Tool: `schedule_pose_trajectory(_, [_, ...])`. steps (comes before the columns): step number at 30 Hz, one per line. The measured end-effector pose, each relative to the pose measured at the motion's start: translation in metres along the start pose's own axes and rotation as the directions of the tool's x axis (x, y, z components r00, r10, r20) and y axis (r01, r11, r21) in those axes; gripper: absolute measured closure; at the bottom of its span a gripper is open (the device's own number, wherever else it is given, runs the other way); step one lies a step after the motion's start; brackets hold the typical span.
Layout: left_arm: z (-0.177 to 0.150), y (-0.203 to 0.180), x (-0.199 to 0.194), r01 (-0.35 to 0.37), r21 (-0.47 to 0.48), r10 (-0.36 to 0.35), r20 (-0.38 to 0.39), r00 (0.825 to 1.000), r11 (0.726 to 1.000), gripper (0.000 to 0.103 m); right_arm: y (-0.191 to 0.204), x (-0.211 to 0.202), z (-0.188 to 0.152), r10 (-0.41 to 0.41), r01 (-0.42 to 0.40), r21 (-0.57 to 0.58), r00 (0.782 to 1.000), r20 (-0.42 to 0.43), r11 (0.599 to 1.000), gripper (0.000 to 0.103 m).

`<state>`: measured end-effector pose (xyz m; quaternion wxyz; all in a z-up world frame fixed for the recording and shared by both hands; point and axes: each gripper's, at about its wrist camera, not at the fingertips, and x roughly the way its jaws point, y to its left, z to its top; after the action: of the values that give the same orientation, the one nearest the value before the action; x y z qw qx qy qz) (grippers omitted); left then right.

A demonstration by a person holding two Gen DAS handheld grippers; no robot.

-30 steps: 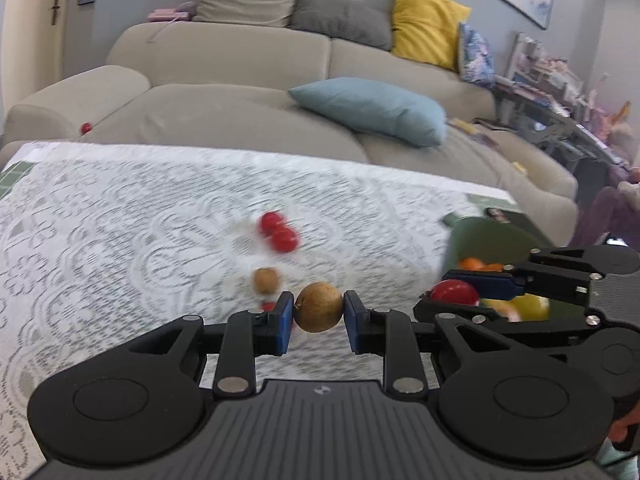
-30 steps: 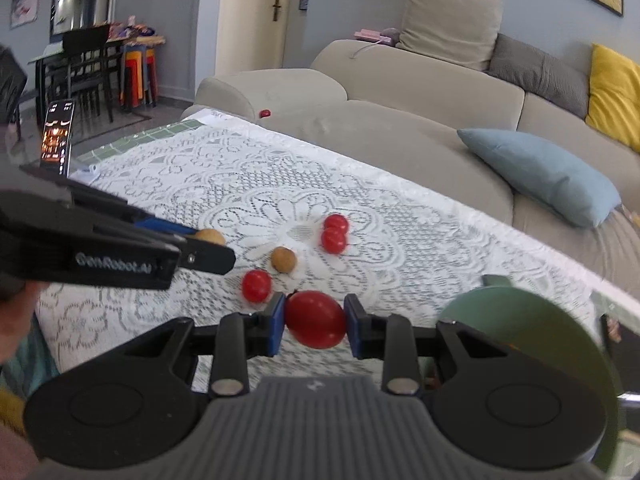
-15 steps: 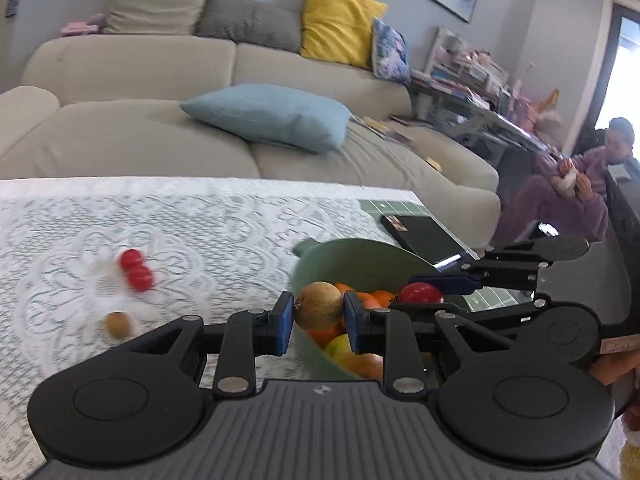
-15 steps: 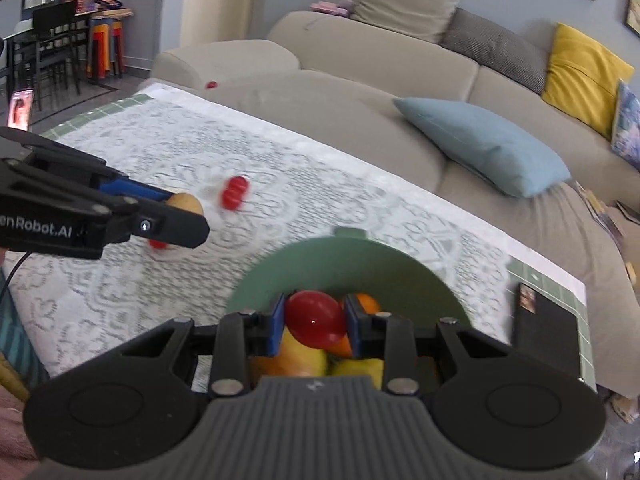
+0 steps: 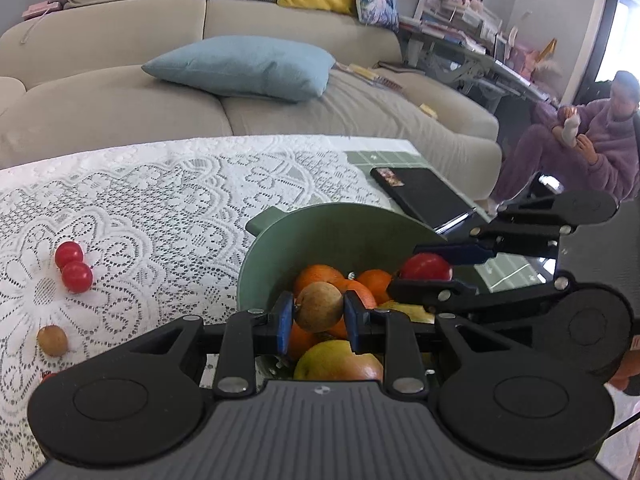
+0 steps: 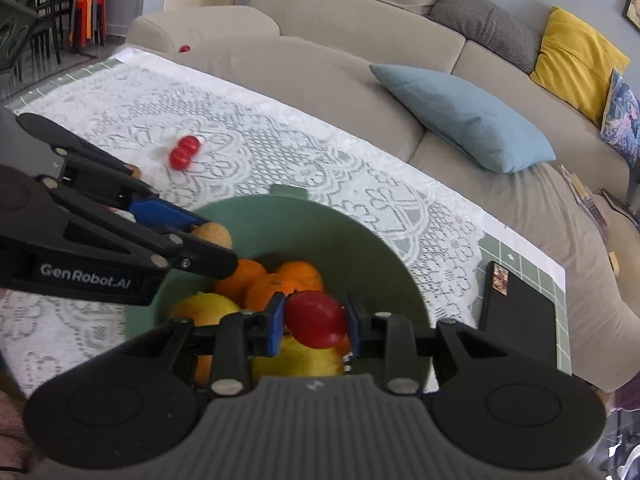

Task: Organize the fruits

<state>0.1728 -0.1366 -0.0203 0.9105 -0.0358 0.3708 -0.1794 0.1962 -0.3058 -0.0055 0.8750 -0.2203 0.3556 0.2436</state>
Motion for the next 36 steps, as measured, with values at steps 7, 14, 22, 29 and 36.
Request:
schedule_pose_trajectory(7, [0.006,0.0,0.017,-0.032,0.012,0.032,-0.023,0.999,0.999,0.073,-0.015,0.03,0.007,-0.01,0.011,0.02,0.999,-0.042,1.0,0.075])
schedule_pose_trajectory(14, [0.002,-0.001,0.028,-0.038,0.035,0.04,-0.037,0.999,0.999,0.073,-0.016,0.05,0.009,0.006,-0.004,0.026,0.997,-0.071,1.0,0.075])
schedule_pose_trajectory(22, [0.005,-0.002,0.032,-0.046,0.06,0.048,-0.033,0.998,0.997,0.073,-0.014,0.061,0.007,0.009,-0.007,0.027,0.995,-0.096,1.0,0.074])
schedule_pose_trajectory(29, [0.003,-0.003,0.031,-0.052,0.072,0.055,-0.031,0.998,0.996,0.072,-0.01,0.06,0.01,-0.008,0.007,-0.008,0.994,-0.113,1.0,0.074])
schedule_pose_trajectory(36, [0.002,-0.002,0.023,-0.055,0.054,0.057,-0.028,0.998,0.997,0.059,-0.005,0.054,0.013,-0.061,0.053,-0.072,0.992,-0.11,0.996,0.063])
